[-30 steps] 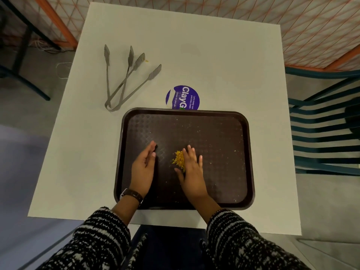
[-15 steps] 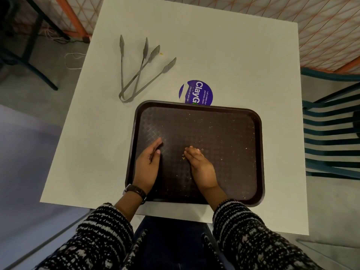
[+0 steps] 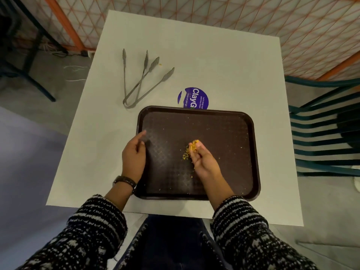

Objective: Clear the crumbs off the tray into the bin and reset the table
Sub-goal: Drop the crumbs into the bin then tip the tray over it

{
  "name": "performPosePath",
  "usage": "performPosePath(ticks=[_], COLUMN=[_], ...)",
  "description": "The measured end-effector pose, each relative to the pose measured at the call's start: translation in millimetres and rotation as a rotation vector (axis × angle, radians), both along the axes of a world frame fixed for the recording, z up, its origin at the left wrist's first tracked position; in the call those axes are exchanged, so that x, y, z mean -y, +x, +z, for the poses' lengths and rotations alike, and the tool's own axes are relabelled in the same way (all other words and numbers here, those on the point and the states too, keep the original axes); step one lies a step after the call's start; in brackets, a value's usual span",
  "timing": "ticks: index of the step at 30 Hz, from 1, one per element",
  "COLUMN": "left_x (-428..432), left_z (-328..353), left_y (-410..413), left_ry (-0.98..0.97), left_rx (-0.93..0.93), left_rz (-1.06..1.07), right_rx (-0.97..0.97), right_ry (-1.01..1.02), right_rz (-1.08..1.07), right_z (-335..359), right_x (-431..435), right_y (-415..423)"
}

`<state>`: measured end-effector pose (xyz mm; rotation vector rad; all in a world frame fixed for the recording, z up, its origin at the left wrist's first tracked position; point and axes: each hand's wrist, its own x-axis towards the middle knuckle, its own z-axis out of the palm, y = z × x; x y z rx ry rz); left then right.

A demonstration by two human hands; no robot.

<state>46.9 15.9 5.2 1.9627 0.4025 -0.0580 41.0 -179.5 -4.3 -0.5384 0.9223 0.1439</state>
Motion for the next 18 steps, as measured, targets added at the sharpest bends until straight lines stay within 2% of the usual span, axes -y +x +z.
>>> performPosePath(ticks=[2, 5, 7, 9, 12, 18], left_x=[-9, -24, -30, -30, -27, -8], left_z=[-4, -17, -25, -28, -26, -2], left_y=[3, 7, 9, 9, 5, -33], left_ry=[0.074, 0.198, 0.229, 0.229, 0.266, 0.077], left_rx=[-0.015, -0.138, -0.212, -0.207, -0.184, -0.105], left_rz=[-0.003, 0.023, -0.03, -0.118, -0.106, -0.007], right_rx=[0.062, 0.115, 0.132, 0.118, 0.064, -0.005], right_ry=[0.125, 0.179, 0.161, 0.124, 0.057, -0.015], right_rz=[-0.036, -0.013, 0.014, 0.03, 0.054, 0.053], right_z=[13, 24, 26, 26, 24, 23], right_x=[4, 8, 11, 14, 18, 34], right_y=[-4, -10, -14, -19, -32, -69])
